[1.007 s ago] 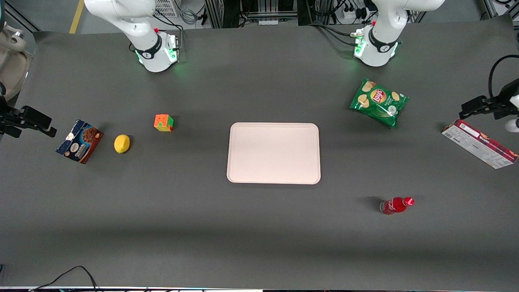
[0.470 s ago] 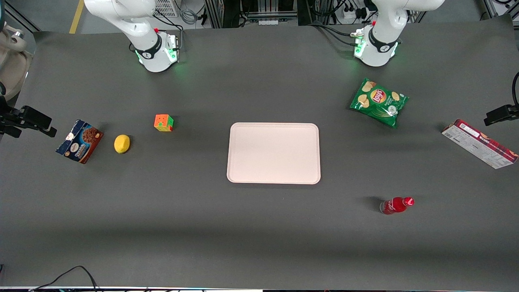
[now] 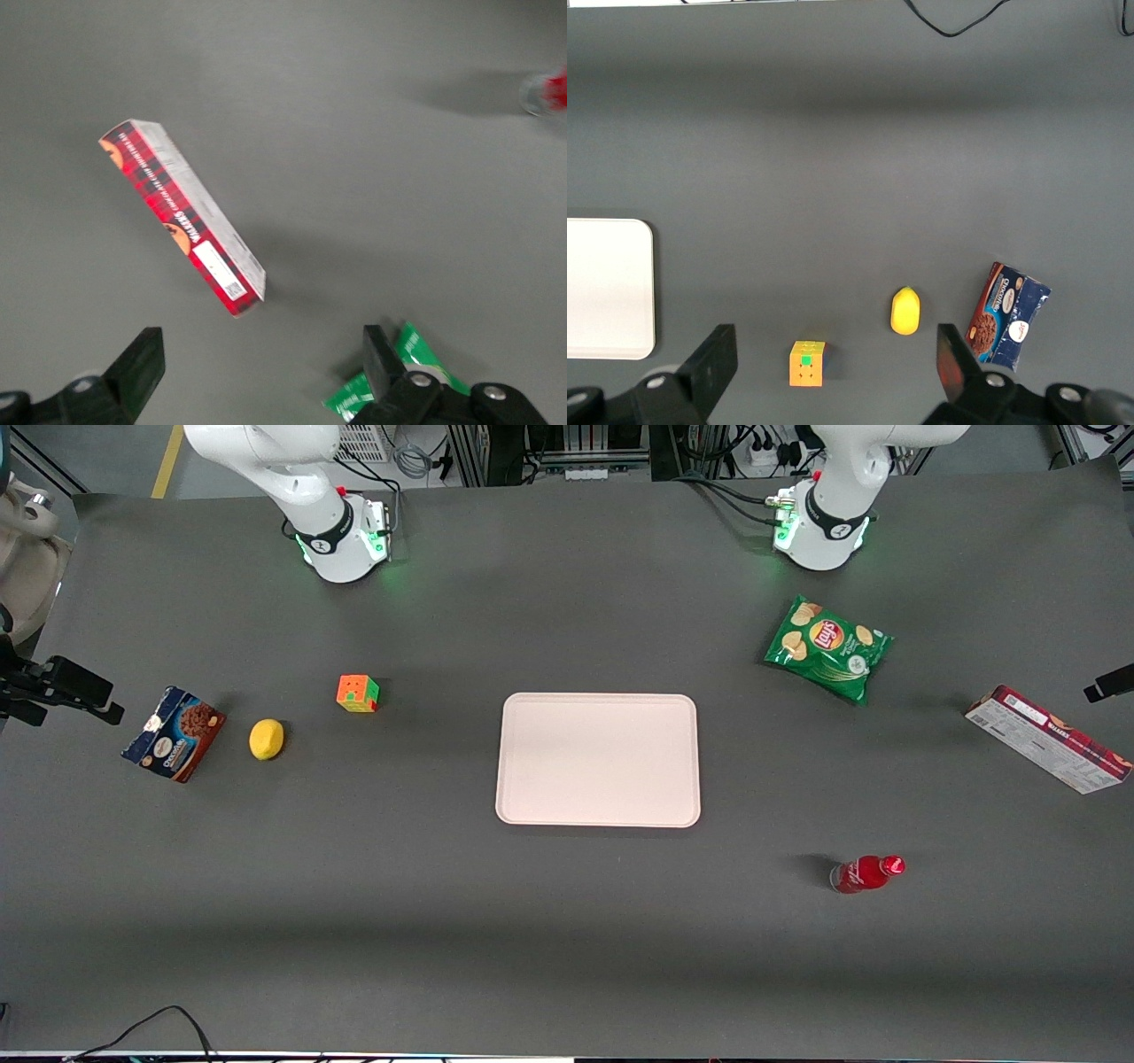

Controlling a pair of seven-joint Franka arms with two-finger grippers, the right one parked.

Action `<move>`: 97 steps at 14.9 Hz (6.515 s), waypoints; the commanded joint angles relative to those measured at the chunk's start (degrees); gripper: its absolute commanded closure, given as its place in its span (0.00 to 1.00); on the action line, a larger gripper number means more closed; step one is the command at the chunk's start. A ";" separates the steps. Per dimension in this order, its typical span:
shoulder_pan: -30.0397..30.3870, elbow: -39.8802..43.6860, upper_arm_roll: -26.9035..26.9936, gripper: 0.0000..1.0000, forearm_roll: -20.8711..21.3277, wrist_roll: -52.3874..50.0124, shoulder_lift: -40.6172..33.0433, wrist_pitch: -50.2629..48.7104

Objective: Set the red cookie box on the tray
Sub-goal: 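Lower the open left gripper onto the red plaid shortbread box and close it, then lift the shortbread box upright with the left gripper, then carry the box with the left gripper over the white tray, then lower the box onto the tray and open the left gripper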

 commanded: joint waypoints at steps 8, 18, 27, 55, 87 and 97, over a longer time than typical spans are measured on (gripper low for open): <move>5.02 -10.28 3.61 0.00 -2.99 4.70 11.51 23.02; 4.94 -9.75 3.61 0.00 -19.01 8.31 23.57 30.33; 4.15 -7.82 3.61 0.07 -20.59 8.31 27.88 32.97; -4.02 11.59 -18.06 0.93 -7.52 -0.70 10.05 -7.19; -14.22 -5.36 -47.19 0.88 3.14 -47.68 22.60 34.28; -14.22 -4.92 -45.44 0.19 5.78 -47.68 24.36 36.57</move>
